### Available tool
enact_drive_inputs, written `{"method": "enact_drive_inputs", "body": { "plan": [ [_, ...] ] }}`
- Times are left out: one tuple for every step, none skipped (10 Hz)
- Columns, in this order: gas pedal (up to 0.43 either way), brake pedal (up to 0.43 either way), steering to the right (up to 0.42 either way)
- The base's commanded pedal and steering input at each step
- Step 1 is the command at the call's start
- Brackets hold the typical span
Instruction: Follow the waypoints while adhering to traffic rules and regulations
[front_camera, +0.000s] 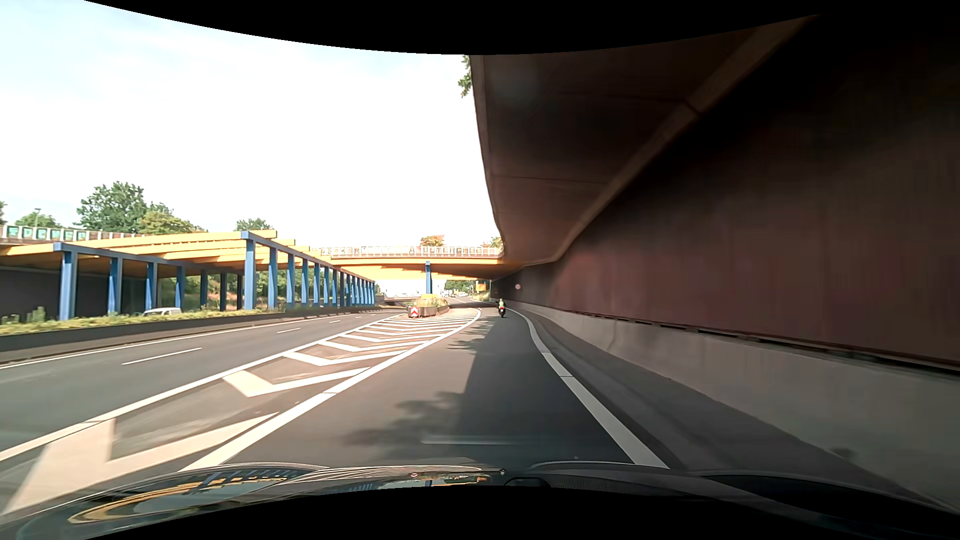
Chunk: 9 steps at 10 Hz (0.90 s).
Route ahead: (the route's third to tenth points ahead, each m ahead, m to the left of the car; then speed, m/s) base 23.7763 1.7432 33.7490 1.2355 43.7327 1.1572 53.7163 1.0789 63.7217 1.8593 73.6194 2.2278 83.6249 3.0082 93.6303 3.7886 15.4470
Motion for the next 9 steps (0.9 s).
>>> {"method": "enact_drive_inputs", "body": {
  "plan": [
    [0.098,0.0,0.013],
    [0.098,0.0,0.012],
    [0.098,0.0,0.012],
    [0.098,0.0,0.011],
    [0.098,0.0,0.01],
    [0.098,0.0,0.008],
    [0.098,0.0,0.007],
    [0.098,0.0,0.006],
    [0.098,0.0,0.005]
  ]
}}
